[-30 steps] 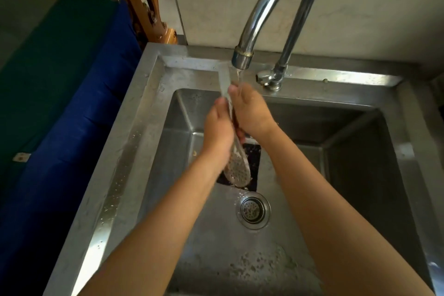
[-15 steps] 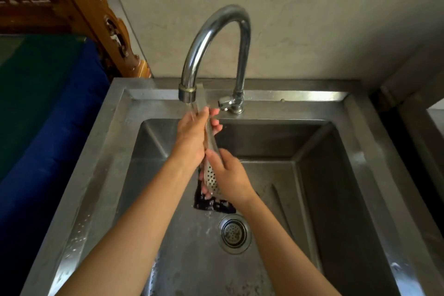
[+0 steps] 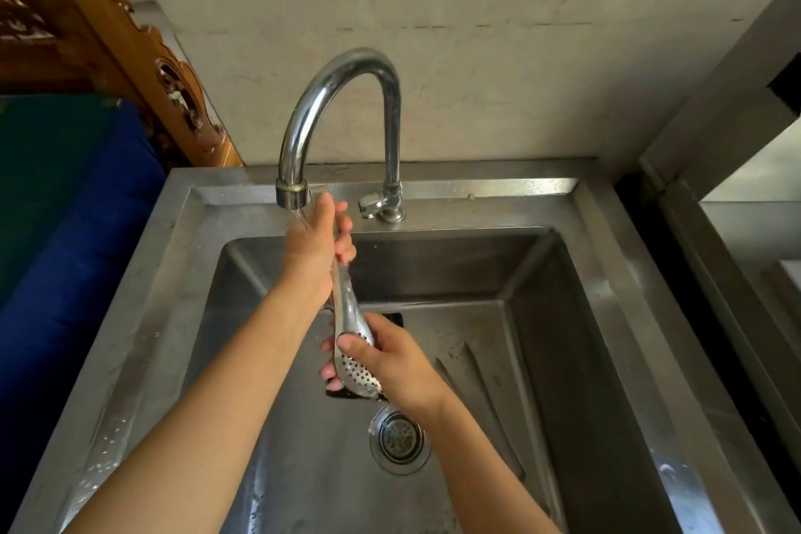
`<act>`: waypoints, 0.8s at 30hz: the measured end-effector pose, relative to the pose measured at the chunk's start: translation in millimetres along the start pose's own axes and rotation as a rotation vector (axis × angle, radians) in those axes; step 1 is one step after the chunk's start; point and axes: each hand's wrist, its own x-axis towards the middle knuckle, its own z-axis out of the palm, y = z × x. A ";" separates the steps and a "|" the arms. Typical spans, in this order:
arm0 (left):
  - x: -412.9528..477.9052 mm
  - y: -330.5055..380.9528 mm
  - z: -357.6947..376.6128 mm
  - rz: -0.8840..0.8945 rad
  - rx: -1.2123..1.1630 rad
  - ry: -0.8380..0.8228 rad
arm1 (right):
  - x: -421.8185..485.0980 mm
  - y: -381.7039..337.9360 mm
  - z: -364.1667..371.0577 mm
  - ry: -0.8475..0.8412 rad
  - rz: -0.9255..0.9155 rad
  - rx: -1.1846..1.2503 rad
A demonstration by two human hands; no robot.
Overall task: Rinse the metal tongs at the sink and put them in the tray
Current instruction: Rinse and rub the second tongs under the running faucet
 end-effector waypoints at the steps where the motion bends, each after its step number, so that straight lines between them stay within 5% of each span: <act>1: 1.0 3.6 0.6 0.040 -0.051 -0.003 | -1.1 1.2 -2.1 0.021 -0.020 0.028; 7: -1.1 10.9 6.0 0.094 -0.117 -0.067 | 10.1 2.8 -2.1 0.302 -0.026 -0.061; 14: 3.4 7.8 -3.1 -0.004 -0.062 0.141 | 17.6 9.7 6.3 0.543 0.092 -0.300; 18: -5.6 -12.0 -3.2 -0.032 -0.112 0.059 | 17.9 13.2 -0.1 0.775 0.167 -0.358; 24: -30.3 -56.0 2.5 -0.077 0.022 -0.004 | 38.8 14.8 -0.4 0.837 0.307 0.005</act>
